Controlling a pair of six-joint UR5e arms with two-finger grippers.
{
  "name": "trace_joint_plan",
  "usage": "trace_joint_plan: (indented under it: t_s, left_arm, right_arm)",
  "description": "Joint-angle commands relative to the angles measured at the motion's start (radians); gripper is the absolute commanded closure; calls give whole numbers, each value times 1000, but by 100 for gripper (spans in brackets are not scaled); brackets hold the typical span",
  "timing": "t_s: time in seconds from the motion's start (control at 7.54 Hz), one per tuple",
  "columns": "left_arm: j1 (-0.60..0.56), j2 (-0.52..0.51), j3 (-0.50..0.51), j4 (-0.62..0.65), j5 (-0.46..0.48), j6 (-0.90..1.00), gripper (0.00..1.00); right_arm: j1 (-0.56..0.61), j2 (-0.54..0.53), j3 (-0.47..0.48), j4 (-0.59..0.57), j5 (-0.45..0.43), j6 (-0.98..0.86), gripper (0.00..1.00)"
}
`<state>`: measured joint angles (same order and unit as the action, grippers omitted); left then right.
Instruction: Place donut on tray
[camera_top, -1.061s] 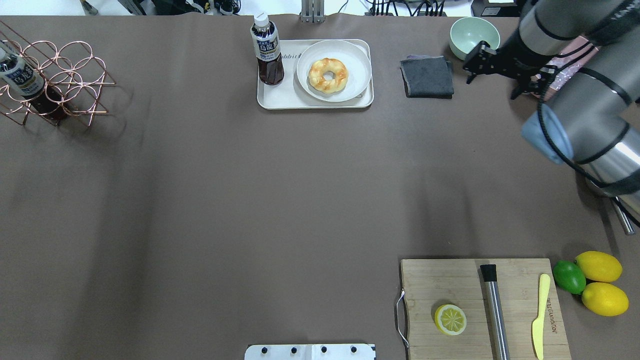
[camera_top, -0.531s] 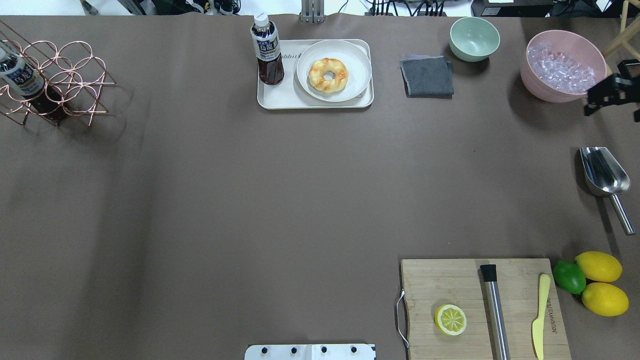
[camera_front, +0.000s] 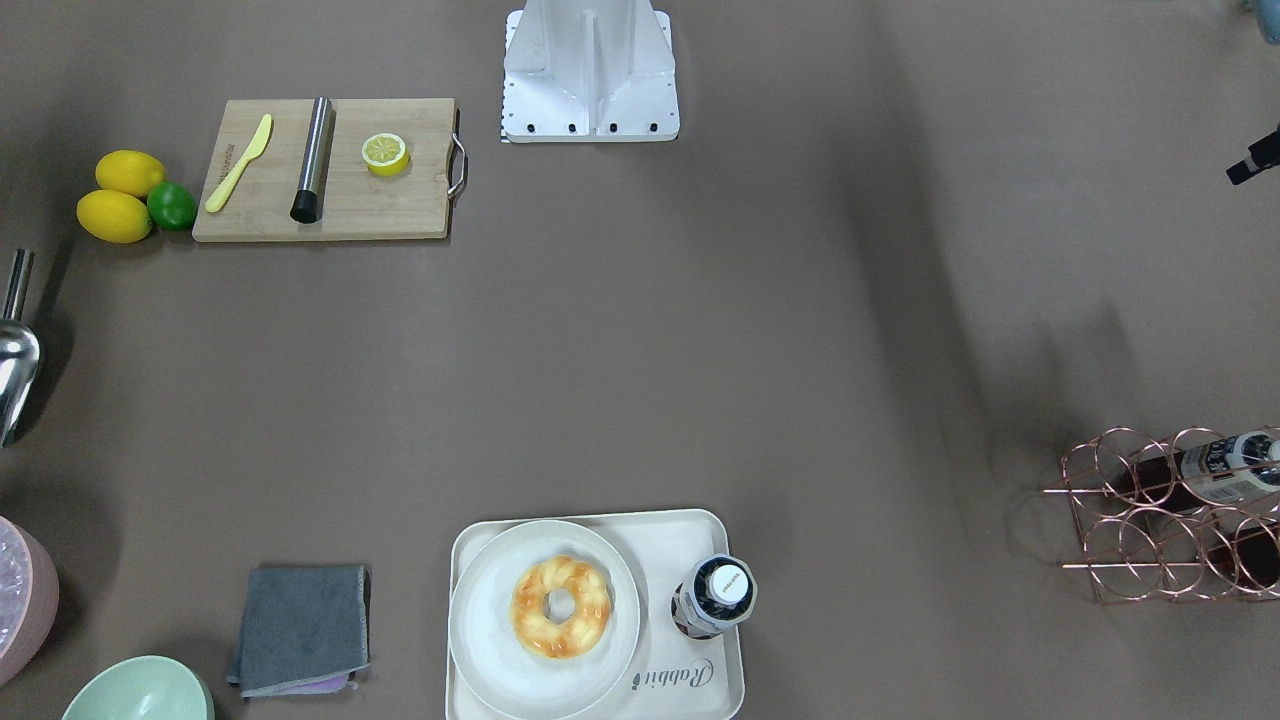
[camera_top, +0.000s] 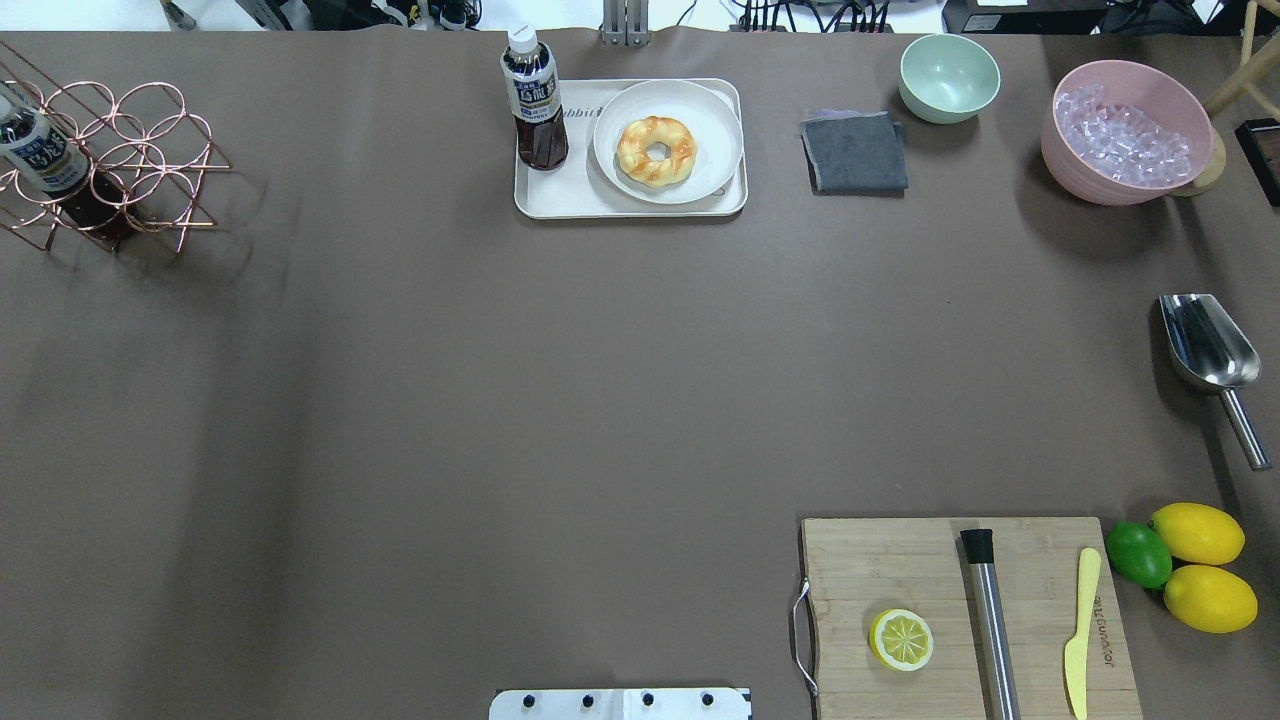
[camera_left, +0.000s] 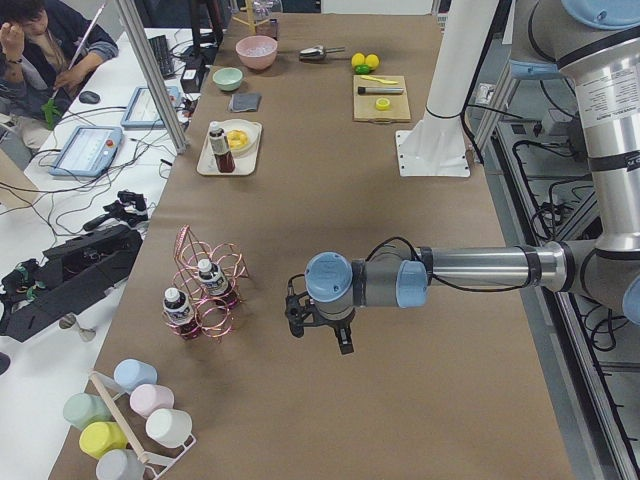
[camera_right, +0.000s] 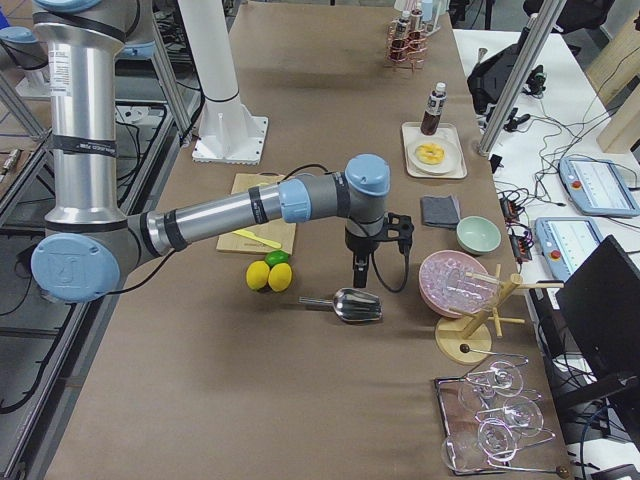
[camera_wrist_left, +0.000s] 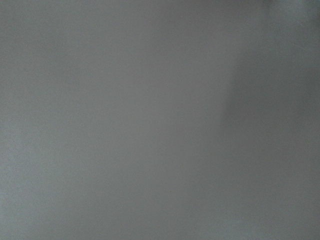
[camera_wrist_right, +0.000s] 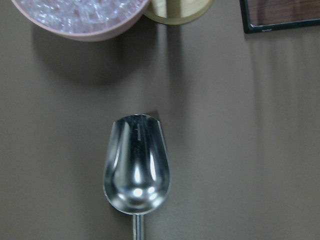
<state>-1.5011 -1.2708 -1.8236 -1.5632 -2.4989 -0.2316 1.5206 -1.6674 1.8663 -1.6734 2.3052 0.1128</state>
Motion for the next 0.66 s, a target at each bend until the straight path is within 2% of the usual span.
trace_joint_plan:
  t_s: [0.0, 0.53]
  left_arm:
    - [1, -4, 0, 2, 0, 0, 1]
    - [1, -1, 1, 0, 0, 0, 1]
  right_arm:
    - [107, -69, -30, 3, 10, -163, 0]
    - [115, -94, -59, 9, 4, -156, 0]
